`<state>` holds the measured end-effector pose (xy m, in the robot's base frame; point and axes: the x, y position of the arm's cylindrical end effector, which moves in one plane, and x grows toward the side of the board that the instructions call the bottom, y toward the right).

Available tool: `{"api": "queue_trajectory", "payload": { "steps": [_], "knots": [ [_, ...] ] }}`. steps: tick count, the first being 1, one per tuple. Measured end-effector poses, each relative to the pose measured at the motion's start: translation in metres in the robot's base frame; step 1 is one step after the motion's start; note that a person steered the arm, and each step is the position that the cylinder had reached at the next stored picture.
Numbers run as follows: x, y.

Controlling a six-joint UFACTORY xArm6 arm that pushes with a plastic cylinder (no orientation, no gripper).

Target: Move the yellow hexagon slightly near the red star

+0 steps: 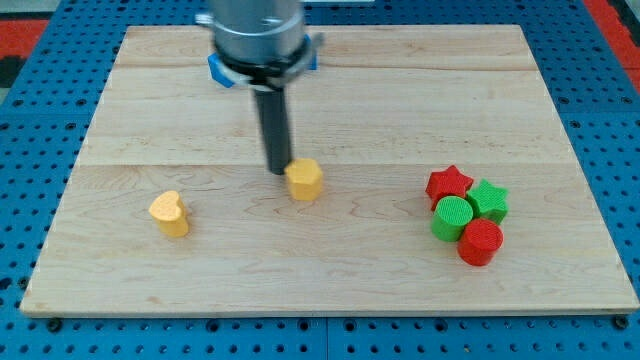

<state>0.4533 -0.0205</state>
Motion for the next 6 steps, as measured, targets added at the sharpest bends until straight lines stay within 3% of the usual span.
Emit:
{"api": "queue_trajectory", "payload": {
  "steps": [1,2,3,5,6],
  "knots": [
    [0.027,0.074],
    [0.021,0.02],
    [0.066,0.014],
    [0.089,0.116],
    [0.117,0.093]
  ]
}}
